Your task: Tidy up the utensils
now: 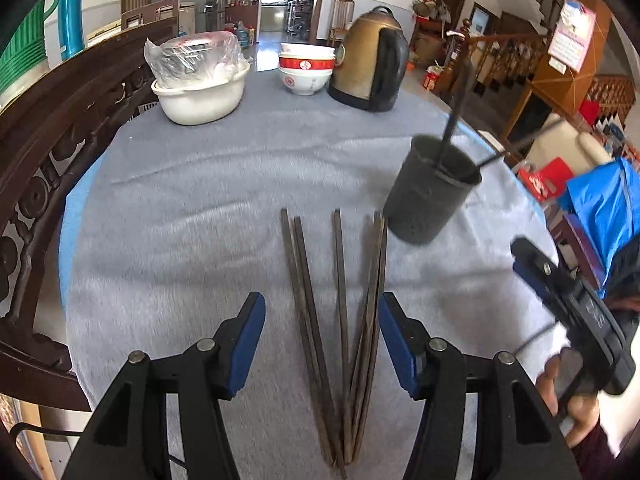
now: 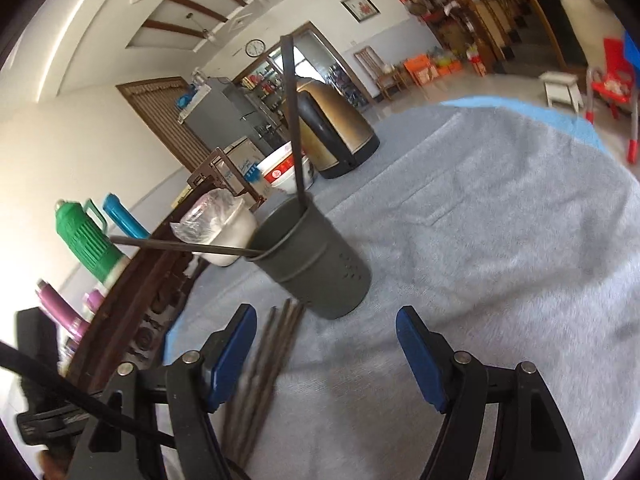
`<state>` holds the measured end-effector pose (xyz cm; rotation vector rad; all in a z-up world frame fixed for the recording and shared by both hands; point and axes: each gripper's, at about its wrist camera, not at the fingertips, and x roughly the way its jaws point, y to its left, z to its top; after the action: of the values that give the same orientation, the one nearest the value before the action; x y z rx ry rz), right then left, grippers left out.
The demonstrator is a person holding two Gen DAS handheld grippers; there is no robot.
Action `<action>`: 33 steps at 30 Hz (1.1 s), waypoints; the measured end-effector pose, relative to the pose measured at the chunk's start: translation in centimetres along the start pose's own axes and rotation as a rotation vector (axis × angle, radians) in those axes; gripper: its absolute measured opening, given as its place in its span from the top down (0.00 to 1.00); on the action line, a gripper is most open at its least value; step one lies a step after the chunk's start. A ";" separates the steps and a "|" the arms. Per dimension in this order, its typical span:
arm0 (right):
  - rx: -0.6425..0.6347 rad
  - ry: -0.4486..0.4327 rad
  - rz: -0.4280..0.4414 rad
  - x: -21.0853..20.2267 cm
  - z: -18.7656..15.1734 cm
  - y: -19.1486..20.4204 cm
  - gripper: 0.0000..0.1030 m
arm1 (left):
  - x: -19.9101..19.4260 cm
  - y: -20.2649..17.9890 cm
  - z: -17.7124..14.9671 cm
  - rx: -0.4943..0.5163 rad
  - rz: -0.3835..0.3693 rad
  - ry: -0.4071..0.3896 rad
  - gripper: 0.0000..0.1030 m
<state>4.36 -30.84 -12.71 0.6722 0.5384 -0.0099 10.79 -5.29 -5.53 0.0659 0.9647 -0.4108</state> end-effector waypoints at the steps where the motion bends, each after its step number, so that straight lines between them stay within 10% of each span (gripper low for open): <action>1: -0.014 -0.028 -0.019 0.1 -0.2 -0.3 0.27 | 0.0 -0.1 -0.3 0.005 0.006 0.000 0.42; 33: 0.231 -0.166 -0.076 -1.3 0.0 -7.1 0.26 | 6.5 -8.6 7.2 -0.204 -0.175 0.022 0.37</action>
<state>2.02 -36.66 -16.30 0.8678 0.4055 -0.2000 16.47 -16.93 -5.53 -0.2002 1.0332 -0.4712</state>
